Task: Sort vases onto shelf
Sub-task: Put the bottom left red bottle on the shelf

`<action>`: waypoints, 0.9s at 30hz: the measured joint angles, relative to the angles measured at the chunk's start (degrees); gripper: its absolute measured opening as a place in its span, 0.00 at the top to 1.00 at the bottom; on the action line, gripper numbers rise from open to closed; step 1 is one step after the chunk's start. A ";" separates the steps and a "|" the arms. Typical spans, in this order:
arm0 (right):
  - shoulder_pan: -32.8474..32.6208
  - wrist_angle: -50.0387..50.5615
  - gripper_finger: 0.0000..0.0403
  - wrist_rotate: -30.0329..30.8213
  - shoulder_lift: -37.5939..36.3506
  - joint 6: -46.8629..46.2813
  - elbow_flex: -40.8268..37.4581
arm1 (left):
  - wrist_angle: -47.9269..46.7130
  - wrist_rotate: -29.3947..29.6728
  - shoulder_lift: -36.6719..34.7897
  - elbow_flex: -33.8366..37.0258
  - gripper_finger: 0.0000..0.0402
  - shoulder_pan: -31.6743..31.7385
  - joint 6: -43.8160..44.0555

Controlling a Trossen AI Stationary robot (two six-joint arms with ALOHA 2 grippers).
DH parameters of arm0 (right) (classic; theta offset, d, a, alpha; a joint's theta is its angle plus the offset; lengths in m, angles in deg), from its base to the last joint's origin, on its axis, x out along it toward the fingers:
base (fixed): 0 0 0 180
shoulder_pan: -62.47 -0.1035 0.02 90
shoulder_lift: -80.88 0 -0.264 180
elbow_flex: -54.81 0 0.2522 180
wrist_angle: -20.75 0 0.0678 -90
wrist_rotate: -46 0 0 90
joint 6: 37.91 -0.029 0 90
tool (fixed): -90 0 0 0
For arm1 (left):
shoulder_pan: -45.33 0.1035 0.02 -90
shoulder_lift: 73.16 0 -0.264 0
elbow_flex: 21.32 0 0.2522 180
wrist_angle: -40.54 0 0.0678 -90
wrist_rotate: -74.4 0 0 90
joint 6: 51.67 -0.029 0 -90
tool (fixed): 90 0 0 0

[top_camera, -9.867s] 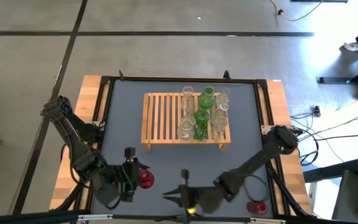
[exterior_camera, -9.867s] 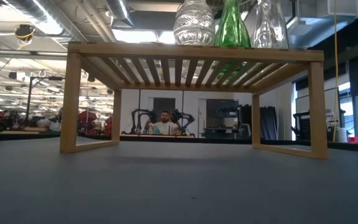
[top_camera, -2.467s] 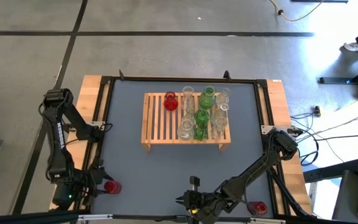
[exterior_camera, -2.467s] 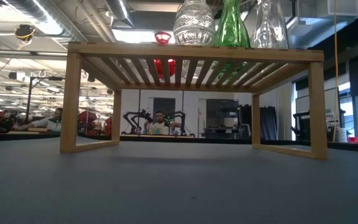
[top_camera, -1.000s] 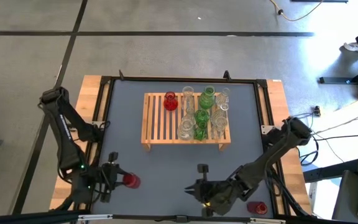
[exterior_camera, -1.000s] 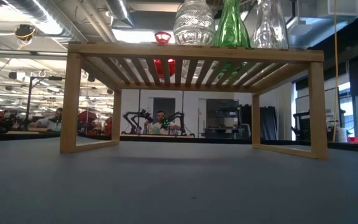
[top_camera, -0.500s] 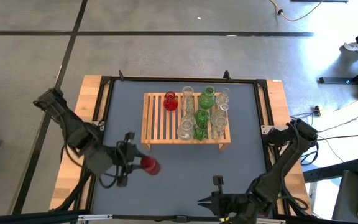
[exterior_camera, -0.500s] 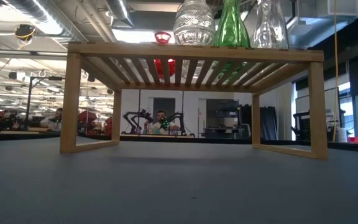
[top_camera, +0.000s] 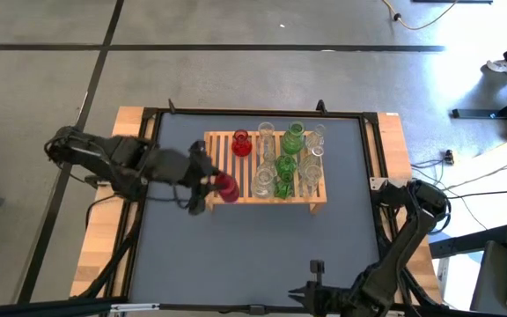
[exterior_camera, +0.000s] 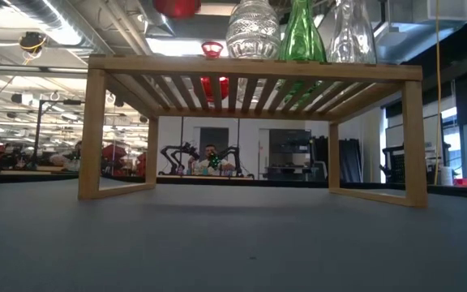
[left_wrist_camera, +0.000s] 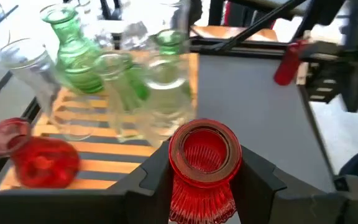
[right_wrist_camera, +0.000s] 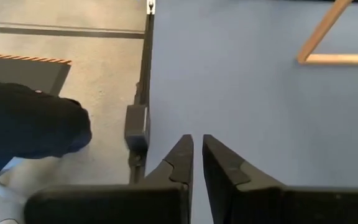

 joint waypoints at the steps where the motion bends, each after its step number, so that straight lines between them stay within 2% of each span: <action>1: -0.08 -0.07 0.94 0.07 0.38 -0.91 0.00 | -0.10 -1.48 0.14 0.00 0.70 1.92 -0.66; 5: -0.61 -0.14 0.94 0.81 1.37 -4.32 0.00 | -0.16 -6.01 0.67 0.00 0.70 8.27 -3.49; 11: -0.62 0.00 0.94 1.90 2.05 -4.90 0.01 | 0.25 -10.35 2.45 0.55 0.70 14.33 -6.80; 15: -0.61 1.21 0.94 4.37 2.05 -4.83 0.02 | 1.47 -10.58 3.30 2.02 0.70 16.93 -9.32; 27: -0.61 1.33 0.94 4.85 2.05 -4.73 0.02 | 9.17 -12.89 4.90 7.78 0.70 22.41 -10.56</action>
